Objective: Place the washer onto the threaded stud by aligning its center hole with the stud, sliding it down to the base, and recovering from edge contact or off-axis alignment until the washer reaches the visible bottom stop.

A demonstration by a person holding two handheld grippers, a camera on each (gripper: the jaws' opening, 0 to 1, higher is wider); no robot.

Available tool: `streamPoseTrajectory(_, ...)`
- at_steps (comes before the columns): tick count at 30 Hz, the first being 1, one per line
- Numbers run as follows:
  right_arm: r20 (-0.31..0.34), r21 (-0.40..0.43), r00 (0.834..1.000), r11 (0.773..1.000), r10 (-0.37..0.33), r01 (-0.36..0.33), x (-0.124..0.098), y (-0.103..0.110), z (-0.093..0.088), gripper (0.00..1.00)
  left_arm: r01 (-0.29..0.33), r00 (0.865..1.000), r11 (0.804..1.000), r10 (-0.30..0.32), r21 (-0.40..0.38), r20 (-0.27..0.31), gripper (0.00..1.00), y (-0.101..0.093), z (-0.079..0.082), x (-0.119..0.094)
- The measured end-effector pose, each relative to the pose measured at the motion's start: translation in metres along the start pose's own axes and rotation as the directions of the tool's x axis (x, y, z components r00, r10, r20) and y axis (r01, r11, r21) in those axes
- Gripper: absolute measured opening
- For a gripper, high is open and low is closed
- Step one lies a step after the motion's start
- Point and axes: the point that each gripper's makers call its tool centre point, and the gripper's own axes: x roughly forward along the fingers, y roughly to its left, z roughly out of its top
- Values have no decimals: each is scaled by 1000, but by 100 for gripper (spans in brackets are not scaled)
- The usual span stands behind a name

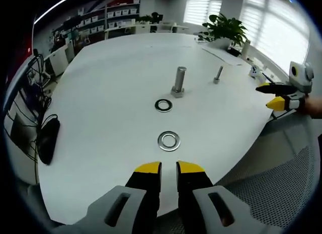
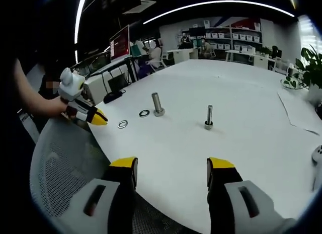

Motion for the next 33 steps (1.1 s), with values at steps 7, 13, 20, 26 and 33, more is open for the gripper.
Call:
streamPoseTrajectory(7, -7, 22, 1000, 1000, 8, -8, 0, 0, -3, 58, 1, 1000, 1000, -1, 0, -9, 10, -1, -2, 0)
streamPoseTrajectory(13, -17, 6, 1000, 1000, 20, -19, 2, 2, -4, 58, 16, 999, 1000, -16, 18, -32, 10, -4, -5, 3)
streamPoseTrajectory(20, -19, 4, 1000, 1000, 23, -23, 1, 2, -4, 58, 43, 997, 998, -41, 40, -59, 11, -12, -8, 5)
streamPoseTrajectory(26, -9, 15, 1000, 1000, 17, -17, 1, 0, -3, 58, 44, 994, 997, -38, 66, -99, 12, -14, -15, 9)
streamPoseTrajectory(33, 4, 15, 1000, 1000, 13, -13, 0, -1, -1, 58, 45, 992, 996, -36, 75, -118, 13, -16, -17, 8)
